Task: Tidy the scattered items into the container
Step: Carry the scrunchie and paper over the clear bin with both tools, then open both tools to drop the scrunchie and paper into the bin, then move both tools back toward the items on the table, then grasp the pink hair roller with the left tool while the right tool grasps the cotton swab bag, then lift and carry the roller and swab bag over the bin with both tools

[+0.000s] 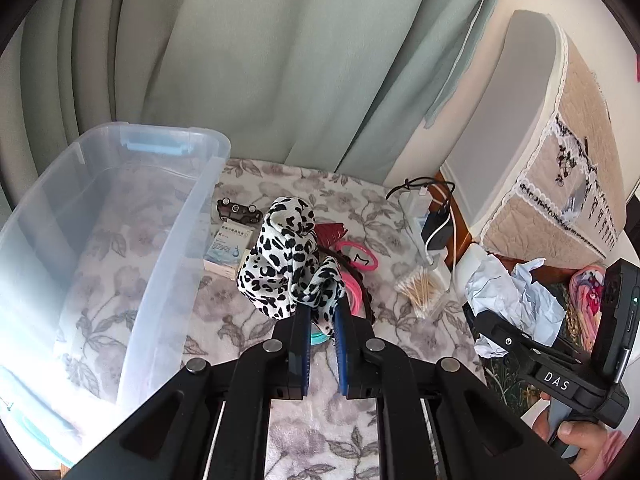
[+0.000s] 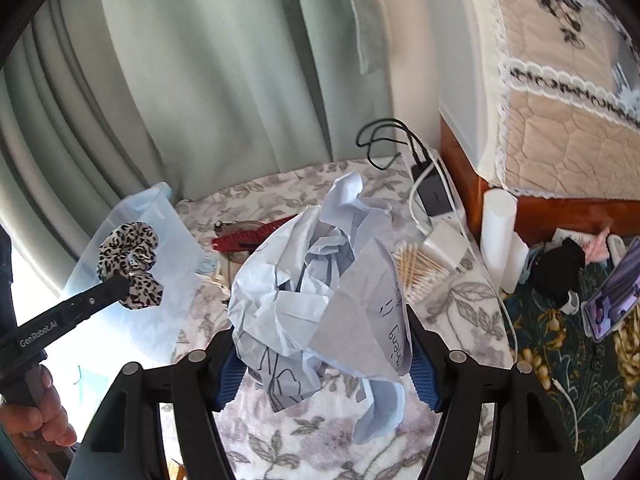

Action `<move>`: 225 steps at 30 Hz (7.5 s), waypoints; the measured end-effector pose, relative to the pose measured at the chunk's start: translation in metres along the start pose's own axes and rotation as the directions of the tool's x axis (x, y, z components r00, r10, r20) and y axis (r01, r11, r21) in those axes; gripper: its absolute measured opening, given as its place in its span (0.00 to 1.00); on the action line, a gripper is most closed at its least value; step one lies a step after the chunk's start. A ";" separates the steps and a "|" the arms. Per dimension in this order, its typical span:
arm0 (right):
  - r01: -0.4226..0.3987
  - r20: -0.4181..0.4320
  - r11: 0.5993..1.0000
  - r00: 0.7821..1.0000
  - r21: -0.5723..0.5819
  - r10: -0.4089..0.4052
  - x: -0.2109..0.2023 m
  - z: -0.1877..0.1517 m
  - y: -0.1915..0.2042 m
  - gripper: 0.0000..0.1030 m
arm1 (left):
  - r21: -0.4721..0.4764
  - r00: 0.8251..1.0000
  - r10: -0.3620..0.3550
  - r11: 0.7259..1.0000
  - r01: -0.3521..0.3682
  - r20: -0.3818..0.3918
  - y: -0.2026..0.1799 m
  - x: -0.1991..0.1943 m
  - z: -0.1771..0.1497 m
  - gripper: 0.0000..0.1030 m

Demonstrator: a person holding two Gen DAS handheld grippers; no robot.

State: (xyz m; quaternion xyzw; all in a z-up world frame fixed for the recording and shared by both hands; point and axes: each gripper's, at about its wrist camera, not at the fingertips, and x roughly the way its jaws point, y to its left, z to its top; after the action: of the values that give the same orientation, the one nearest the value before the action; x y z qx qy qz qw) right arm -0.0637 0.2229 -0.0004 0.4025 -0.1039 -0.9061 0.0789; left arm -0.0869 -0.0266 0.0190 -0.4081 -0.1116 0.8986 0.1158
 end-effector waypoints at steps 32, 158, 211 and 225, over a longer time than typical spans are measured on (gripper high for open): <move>-0.363 -0.158 0.846 0.932 -0.389 0.327 0.042 0.027 0.234 0.69 | -0.271 0.958 0.244 0.942 -0.198 0.149 0.130 -0.096 0.004 0.10; 0.156 -0.214 0.981 0.960 -0.118 -0.178 0.165 0.011 -0.074 0.99 | 0.133 0.948 0.159 0.983 -0.126 -0.274 0.029 0.124 -0.074 0.69; 0.231 -0.180 0.973 0.958 0.020 -0.224 0.120 -0.023 -0.080 0.54 | 0.023 0.971 0.088 0.996 -0.085 -0.224 0.060 0.082 -0.095 0.29; 0.146 -0.016 0.989 0.989 -0.012 -0.146 0.046 -0.008 -0.032 0.54 | 0.010 0.992 0.047 0.999 -0.046 -0.113 0.036 0.054 -0.090 0.29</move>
State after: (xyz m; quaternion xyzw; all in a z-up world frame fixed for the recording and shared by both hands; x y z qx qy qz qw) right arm -0.0899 0.2418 -0.0467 0.4160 -0.0687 -0.9066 0.0153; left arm -0.0571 -0.0347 -0.0875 -0.4606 -0.0918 0.8769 0.1026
